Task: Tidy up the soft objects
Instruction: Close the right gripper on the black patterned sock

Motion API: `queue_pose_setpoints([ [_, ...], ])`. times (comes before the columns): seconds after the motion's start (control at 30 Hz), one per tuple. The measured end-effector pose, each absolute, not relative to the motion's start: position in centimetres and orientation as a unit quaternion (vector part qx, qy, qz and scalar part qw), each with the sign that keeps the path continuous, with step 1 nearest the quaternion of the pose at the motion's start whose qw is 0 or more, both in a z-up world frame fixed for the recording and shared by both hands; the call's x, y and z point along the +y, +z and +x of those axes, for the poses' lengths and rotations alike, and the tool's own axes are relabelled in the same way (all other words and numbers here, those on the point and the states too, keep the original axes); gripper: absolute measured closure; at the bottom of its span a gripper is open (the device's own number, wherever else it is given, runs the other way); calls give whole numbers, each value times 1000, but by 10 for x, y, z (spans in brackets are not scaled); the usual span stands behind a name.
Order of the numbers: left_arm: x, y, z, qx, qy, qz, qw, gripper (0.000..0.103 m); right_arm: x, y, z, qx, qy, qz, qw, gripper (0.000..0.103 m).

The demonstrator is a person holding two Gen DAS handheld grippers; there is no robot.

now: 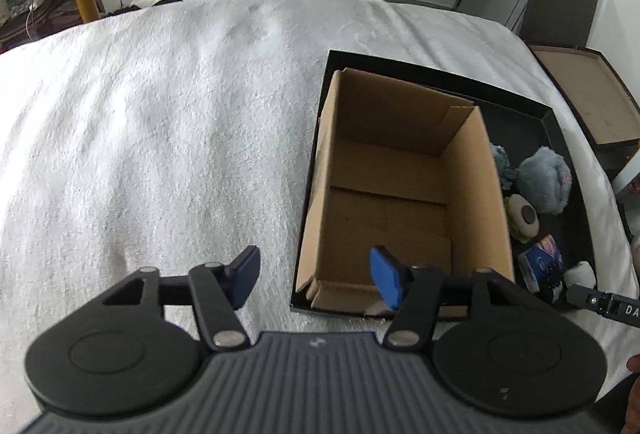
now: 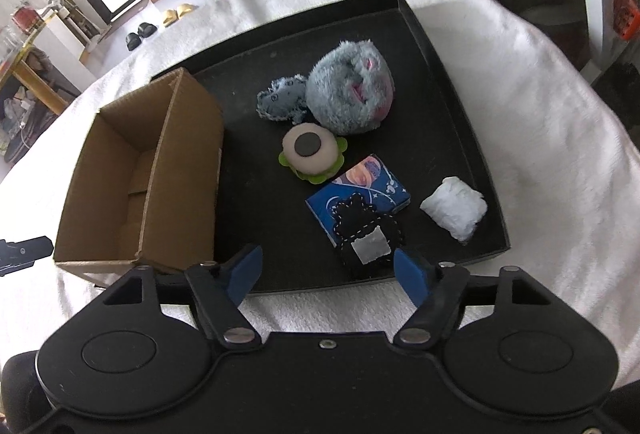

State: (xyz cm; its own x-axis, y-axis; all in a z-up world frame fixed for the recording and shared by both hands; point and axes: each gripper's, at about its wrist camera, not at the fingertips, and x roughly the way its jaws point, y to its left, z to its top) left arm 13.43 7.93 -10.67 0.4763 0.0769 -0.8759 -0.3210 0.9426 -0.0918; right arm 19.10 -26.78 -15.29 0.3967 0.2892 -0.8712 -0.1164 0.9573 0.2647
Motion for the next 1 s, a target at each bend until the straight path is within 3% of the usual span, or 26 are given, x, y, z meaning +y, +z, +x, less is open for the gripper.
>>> queue_pose_setpoints([
  [0.57,88,-144,165,521,120,-132,835,70,-262,-200,221,578,90,71,808,47],
  [0.63,89,-147,166,522,122,-133,834,76,-261,-203,223,577,88,63,809,54],
  [0.67,90,-148,167,522,122,-137,833,82,-260,-204,224,577,86,60,810,64],
  [0.73,91,-149,167,520,117,-143,834,92,-263,-205,224,577,82,65,810,69],
  [0.8,89,-148,167,518,115,-139,836,93,-264,-203,224,573,82,66,813,74],
  [1.0,85,-145,164,512,111,-134,841,92,-265,-194,221,563,90,65,819,75],
])
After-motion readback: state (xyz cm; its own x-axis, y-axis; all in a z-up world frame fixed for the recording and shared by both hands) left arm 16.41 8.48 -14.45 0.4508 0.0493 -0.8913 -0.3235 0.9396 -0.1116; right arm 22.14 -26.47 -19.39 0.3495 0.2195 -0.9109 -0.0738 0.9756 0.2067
